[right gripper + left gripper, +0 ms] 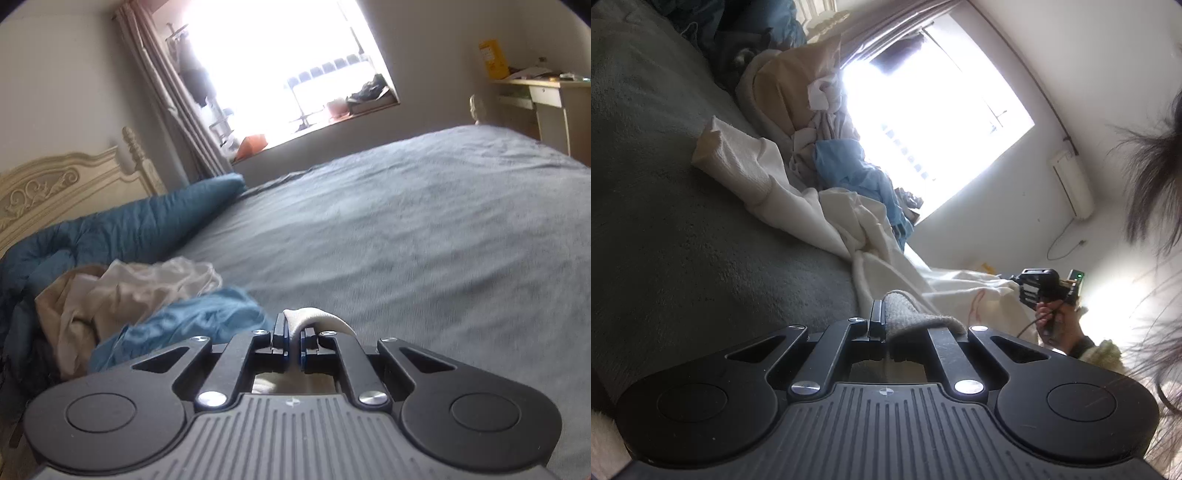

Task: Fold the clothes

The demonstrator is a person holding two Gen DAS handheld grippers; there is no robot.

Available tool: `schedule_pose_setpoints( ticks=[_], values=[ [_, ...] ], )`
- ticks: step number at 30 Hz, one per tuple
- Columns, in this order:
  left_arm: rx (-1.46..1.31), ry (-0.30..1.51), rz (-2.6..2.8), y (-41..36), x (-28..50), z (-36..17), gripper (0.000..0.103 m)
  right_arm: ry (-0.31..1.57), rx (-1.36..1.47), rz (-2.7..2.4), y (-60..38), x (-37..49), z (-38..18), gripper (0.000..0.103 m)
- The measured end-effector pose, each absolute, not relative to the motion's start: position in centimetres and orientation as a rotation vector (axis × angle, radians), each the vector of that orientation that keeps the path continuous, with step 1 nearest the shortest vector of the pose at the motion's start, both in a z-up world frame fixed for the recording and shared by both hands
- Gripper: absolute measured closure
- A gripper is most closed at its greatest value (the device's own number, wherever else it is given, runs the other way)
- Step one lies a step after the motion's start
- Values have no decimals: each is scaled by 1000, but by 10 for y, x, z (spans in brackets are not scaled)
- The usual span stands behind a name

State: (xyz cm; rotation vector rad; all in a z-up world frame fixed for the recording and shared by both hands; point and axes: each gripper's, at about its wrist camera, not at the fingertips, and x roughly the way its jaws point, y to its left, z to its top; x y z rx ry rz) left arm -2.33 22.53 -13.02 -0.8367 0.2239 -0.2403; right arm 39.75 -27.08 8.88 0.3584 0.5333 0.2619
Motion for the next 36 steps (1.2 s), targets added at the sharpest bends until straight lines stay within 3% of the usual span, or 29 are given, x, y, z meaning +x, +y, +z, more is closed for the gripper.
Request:
schedule_pose_setpoints(
  ticks=[5,7,10,11,15,19,21,29,36],
  values=[
    [-892,243,-209,234,-14,-143,103,554,401,181,-278,450,55,96],
    [-905,255,-206,235,-12,-146,103,683,392,163,-278,475,19,93],
    [-870,266,-193,233,-15,-144,103,922,416,31,-288,495,-27,74],
    [-858,268,-191,233,-16,-143,103,962,440,13,-294,495,-34,74],
    [-853,274,-187,234,-17,-144,103,853,534,105,-333,444,-2,52],
    [-863,278,-175,236,-14,-146,103,746,506,155,-374,376,44,46],
    [-861,281,-164,234,-12,-145,103,713,442,178,-388,338,57,35],
    [-837,304,-121,229,-8,-142,101,727,277,243,-386,224,-8,34],
    [-792,319,-84,224,-9,-141,100,731,49,314,-365,221,-42,33]
  ],
)
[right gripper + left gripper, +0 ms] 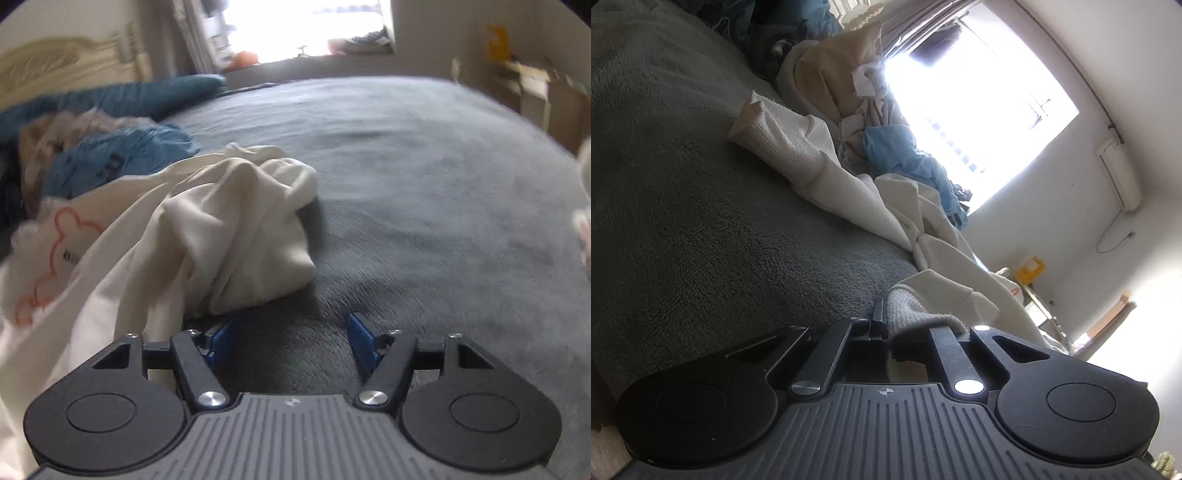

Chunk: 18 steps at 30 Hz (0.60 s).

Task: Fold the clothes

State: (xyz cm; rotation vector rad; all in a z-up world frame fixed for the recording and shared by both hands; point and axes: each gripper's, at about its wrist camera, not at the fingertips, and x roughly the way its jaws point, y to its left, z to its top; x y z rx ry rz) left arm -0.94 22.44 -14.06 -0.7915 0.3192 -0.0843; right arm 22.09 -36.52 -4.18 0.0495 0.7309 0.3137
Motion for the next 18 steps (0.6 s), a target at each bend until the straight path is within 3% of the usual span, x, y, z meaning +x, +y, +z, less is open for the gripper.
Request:
schedule_pose_setpoints(
  ticks=[8,11,12,14,18],
  values=[
    [-763,324,-61,223,-9,-142,99,604,-221,370,-304,236,-47,36],
    [-766,324,-62,223,-8,-142,99,626,-142,370,-310,250,-45,49],
    [-767,323,-62,222,-9,-142,99,631,-142,358,-310,252,-44,62],
    [-769,322,-59,220,-13,-142,99,642,-142,334,-311,257,-41,79],
    [-778,319,-64,220,-14,-142,99,604,-212,250,-320,255,-17,84]
  ],
)
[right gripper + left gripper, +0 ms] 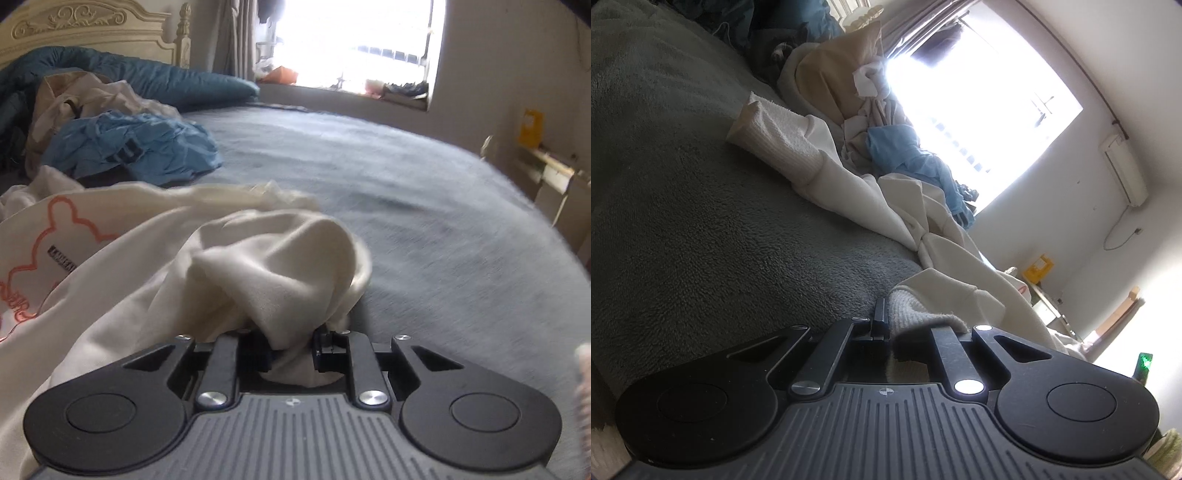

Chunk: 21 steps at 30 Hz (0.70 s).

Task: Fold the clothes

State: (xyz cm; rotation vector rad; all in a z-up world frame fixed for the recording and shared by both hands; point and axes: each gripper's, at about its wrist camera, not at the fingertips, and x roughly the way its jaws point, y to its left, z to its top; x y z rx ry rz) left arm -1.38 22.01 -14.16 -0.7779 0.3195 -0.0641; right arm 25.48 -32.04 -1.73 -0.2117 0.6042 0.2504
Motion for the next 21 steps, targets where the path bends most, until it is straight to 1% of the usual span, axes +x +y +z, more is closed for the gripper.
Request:
schedule_pose_setpoints(
  ticks=[5,9,13,16,17,18,19,20,21],
  values=[
    [-784,317,-71,221,-13,-142,99,522,-370,74,-327,277,18,86],
    [-783,313,-75,220,-11,-142,99,454,-432,-31,-332,318,44,86],
    [-786,309,-80,220,-10,-142,99,477,-460,-190,-355,370,35,86],
    [-792,308,-84,220,-8,-143,99,592,-448,-278,-376,399,-4,85],
    [-793,308,-85,220,-8,-143,99,639,-447,-307,-382,407,-19,79],
    [-795,308,-85,220,-8,-143,99,734,-451,-314,-389,414,-37,72],
    [-797,308,-86,220,-7,-143,99,791,-478,-332,-393,414,-50,67],
    [-799,308,-87,220,-7,-143,99,839,-502,-349,-398,413,-61,57],
    [-801,308,-88,220,-7,-143,99,817,-512,-363,-400,405,-58,46]
  ],
)
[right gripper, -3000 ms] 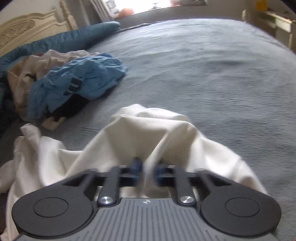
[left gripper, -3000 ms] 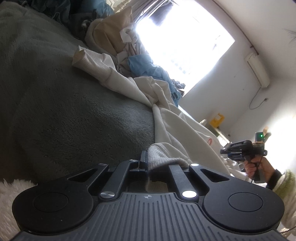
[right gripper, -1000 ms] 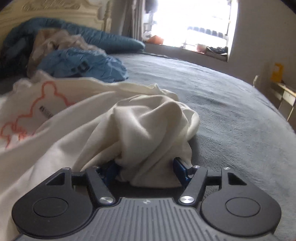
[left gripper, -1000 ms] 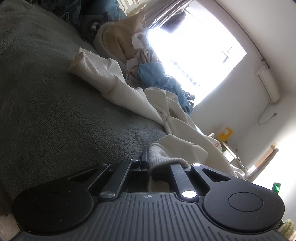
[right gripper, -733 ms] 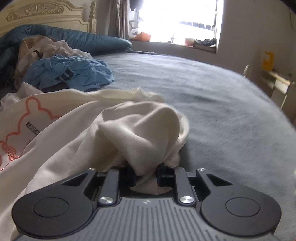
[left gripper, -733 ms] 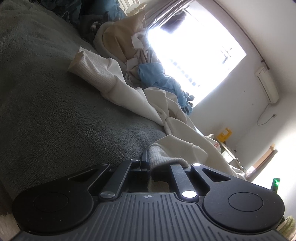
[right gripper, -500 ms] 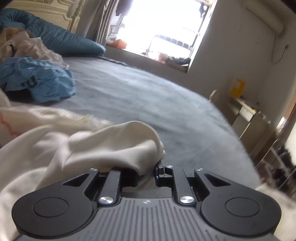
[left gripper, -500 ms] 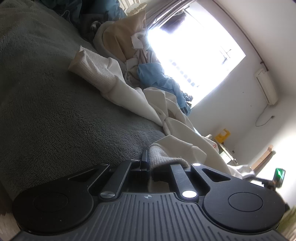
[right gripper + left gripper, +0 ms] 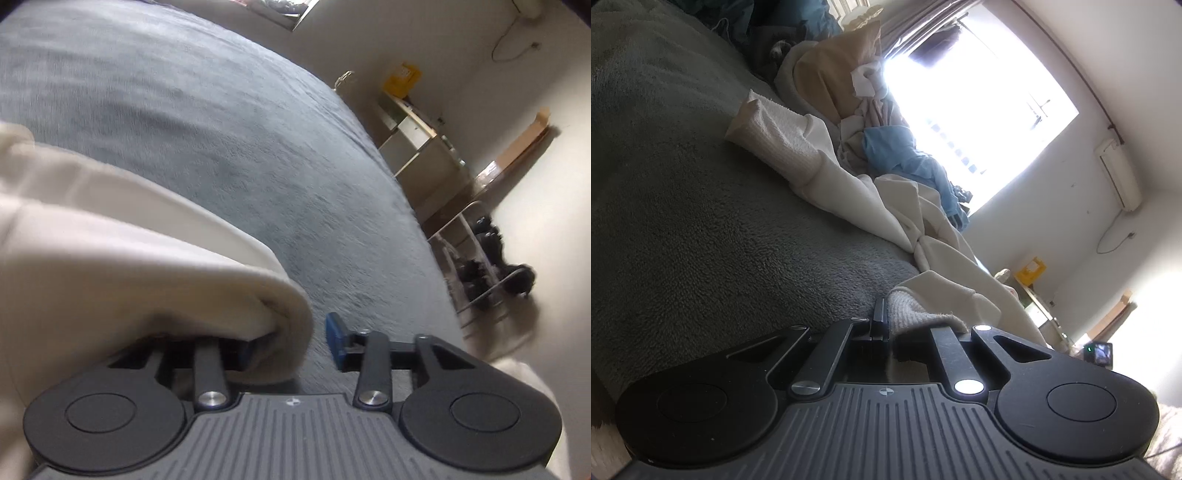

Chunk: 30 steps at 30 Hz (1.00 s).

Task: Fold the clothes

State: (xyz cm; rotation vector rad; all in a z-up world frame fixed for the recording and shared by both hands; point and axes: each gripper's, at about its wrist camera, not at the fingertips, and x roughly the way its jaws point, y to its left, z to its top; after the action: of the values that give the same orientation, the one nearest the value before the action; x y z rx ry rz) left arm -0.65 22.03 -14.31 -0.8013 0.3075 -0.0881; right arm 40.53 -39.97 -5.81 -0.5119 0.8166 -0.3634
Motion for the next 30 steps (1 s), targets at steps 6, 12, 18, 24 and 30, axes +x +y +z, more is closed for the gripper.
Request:
schedule_pose_setpoints(
  ticks=[6,12,18,24,30],
  values=[
    [-812,303,-86,221,-5,-143,100,864,-603,-374,-409,348,-19,33],
    [-806,302,-75,219,-3,-143,100,769,-587,-270,-391,232,47,33],
    [-679,283,-26,205,-8,-132,102,623,-369,2,-357,109,90,33],
    [-588,216,-33,188,-41,-113,103,565,-237,342,-269,32,69,33],
    [-523,164,-147,166,-77,-93,103,491,-310,762,-147,-20,19,33]
  ],
)
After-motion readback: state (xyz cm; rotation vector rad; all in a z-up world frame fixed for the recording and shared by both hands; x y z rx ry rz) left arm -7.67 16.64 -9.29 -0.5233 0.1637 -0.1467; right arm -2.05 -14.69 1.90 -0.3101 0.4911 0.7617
